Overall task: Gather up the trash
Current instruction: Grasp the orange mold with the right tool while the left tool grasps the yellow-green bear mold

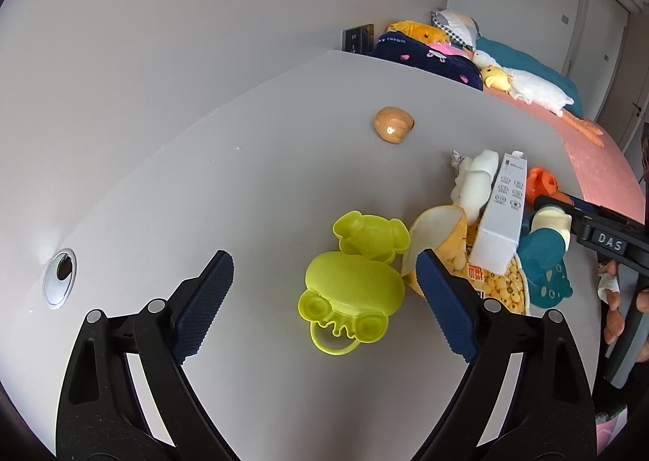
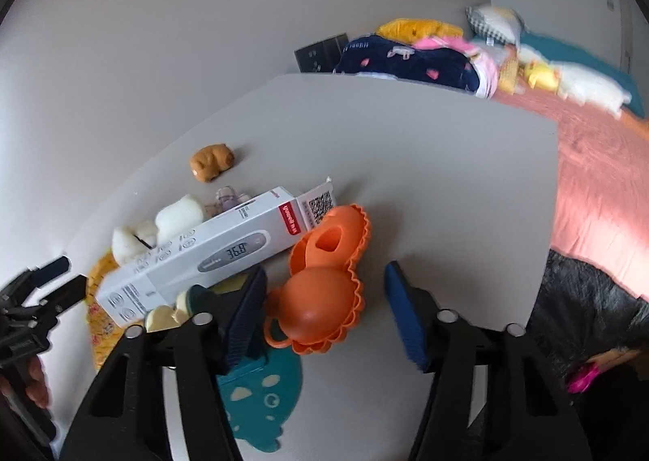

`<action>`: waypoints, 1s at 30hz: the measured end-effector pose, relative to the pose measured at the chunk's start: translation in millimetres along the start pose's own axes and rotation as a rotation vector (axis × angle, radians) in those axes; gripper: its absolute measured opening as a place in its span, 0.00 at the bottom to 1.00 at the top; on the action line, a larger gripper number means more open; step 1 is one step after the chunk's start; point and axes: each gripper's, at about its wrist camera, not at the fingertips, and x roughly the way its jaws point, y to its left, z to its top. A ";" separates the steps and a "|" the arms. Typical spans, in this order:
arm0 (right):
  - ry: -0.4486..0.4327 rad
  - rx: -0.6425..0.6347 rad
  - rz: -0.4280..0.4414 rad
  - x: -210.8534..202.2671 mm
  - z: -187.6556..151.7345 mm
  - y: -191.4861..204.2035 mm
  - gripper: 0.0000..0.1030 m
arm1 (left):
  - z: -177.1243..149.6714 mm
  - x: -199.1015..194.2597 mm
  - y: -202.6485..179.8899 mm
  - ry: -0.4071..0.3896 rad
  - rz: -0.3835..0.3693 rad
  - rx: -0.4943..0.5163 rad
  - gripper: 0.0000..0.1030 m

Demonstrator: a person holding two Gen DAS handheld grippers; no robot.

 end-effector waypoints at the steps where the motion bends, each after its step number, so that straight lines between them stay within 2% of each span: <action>1: -0.002 -0.009 -0.011 0.4 -0.4 0.7 0.50 | 0.0 0.9 1.0 0.002 -0.004 -0.003 0.86; 7: -0.016 -0.053 -0.067 -1.5 -3.3 3.7 0.47 | -1.4 7.1 3.4 0.017 -0.003 -0.003 0.86; 12: -0.035 -0.008 -0.014 -19.6 -10.1 -1.8 0.47 | -0.9 14.9 2.5 0.028 0.001 0.014 0.83; 17: -0.055 0.018 0.015 -39.9 -15.7 -4.9 0.47 | -1.9 27.8 -1.5 0.069 0.025 0.037 0.64; 20: -0.069 0.036 0.024 -52.0 -20.3 -8.0 0.47 | -0.2 30.2 -1.5 0.074 0.009 0.030 0.54; 30: -0.095 0.071 0.023 -81.5 -34.2 -19.6 0.47 | -0.8 23.3 -1.9 0.066 0.036 -0.004 0.54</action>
